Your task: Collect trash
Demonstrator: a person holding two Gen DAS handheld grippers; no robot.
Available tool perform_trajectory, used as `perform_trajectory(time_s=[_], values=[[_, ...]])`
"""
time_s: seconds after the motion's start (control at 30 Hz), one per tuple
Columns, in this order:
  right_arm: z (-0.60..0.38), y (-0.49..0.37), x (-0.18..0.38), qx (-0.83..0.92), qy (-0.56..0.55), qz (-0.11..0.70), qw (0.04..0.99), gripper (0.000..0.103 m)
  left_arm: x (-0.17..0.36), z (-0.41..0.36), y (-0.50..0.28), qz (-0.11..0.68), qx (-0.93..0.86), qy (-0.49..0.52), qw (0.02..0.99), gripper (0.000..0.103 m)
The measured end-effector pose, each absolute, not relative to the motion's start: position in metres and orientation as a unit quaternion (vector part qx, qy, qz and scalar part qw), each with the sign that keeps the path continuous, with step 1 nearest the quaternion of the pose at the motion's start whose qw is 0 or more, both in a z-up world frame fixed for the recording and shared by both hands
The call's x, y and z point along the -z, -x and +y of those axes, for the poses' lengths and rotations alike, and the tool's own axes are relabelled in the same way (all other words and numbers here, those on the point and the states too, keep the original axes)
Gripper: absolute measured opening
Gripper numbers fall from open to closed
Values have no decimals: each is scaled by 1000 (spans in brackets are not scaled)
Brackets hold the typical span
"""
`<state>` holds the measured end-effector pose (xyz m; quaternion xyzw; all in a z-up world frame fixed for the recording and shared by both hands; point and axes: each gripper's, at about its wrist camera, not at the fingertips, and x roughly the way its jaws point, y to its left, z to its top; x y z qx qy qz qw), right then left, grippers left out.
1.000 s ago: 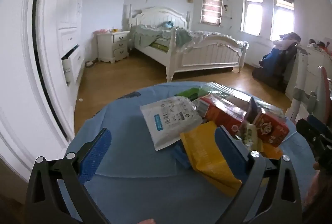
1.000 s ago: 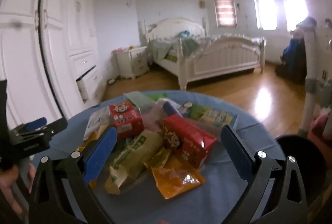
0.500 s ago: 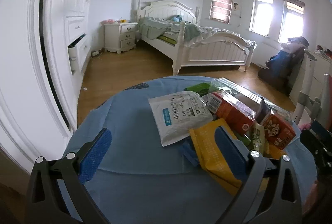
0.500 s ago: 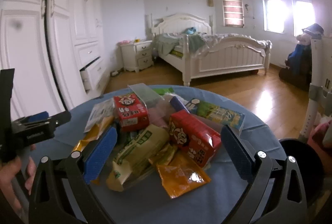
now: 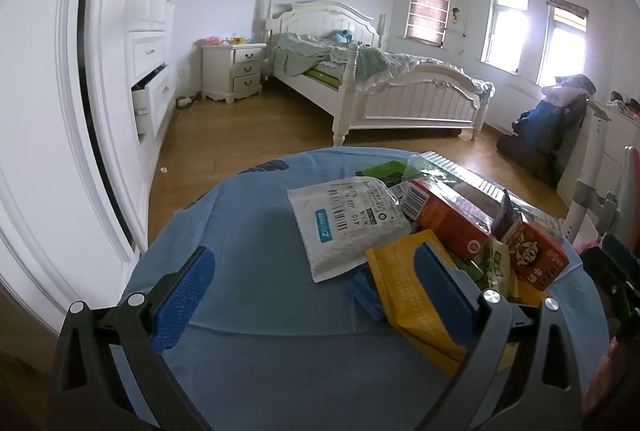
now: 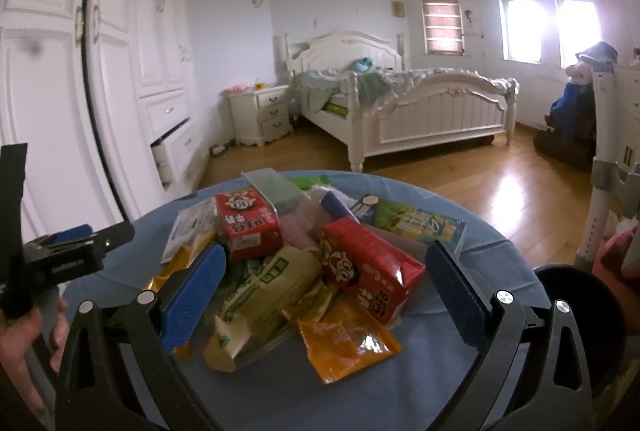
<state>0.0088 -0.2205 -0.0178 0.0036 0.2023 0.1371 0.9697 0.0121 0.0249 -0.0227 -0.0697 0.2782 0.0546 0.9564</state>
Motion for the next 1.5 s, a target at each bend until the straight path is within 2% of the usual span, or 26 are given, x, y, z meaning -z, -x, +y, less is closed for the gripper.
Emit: perform_trajectory(time_s=[1.5], values=[[-221, -8, 17, -136, -3, 201, 970, 99, 21, 29, -12, 280, -57, 70, 956, 98]])
